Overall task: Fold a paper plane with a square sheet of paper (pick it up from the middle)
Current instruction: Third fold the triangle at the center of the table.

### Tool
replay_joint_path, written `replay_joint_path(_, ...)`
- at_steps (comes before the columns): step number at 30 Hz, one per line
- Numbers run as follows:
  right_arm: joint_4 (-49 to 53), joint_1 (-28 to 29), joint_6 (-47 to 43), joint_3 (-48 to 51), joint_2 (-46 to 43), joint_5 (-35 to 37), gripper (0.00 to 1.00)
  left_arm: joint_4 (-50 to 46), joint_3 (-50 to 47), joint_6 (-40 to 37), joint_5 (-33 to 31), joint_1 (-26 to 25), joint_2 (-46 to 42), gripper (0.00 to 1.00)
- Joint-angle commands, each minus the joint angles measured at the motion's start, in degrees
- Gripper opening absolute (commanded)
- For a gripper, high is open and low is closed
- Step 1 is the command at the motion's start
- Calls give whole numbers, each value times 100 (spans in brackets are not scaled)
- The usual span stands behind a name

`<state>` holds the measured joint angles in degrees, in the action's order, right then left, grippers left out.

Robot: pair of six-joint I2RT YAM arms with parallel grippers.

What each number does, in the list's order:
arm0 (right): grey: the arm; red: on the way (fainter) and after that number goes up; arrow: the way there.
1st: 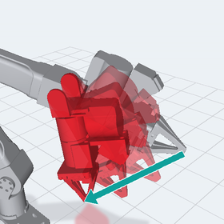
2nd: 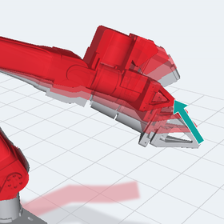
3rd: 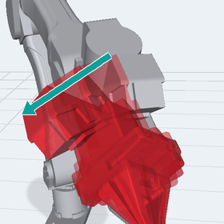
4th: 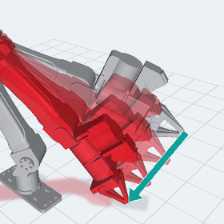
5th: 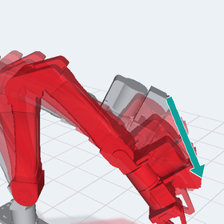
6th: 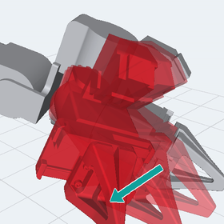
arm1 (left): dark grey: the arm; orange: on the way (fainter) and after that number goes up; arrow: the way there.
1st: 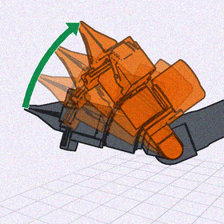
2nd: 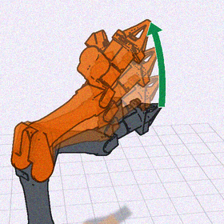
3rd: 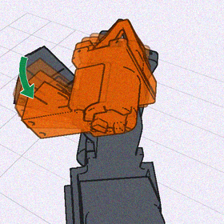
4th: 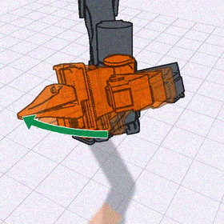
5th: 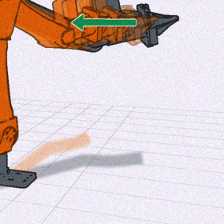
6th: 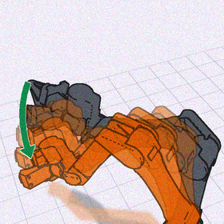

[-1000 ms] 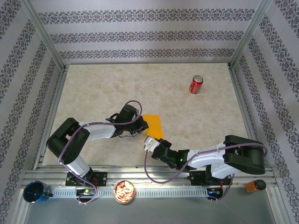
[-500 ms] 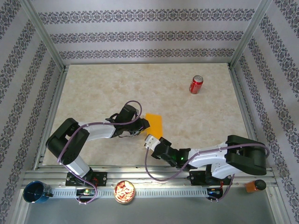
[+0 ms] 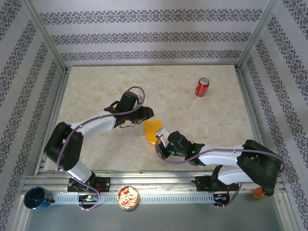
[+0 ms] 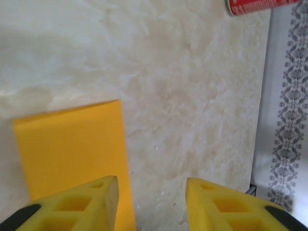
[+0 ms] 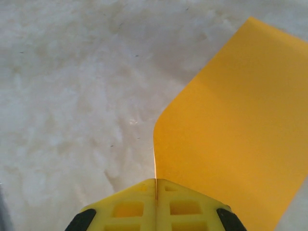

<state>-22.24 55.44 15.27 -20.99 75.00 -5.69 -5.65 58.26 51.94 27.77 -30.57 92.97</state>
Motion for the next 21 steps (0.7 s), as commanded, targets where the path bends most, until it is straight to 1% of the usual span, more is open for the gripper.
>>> replay_joint_path(1,38,-192,508,-199,214,-895,0,-595,443,-602,534,47,556,35)
replay_joint_path(4,-8,-344,686,-310,395,-1239,0,-716,683,-726,519,45,977,30)
replay_joint_path(8,-61,-422,782,-372,572,-1357,0,-682,788,-782,651,39,1379,26)
replay_joint_path(12,-61,-464,854,-364,667,-1283,0,-658,791,-811,620,42,1611,26)
replay_joint_path(15,-62,-501,866,-399,743,-1379,0,-771,838,-904,555,40,1774,24)
replay_joint_path(21,-74,-671,1078,-450,830,-1558,0,-604,599,-881,553,39,1939,23)
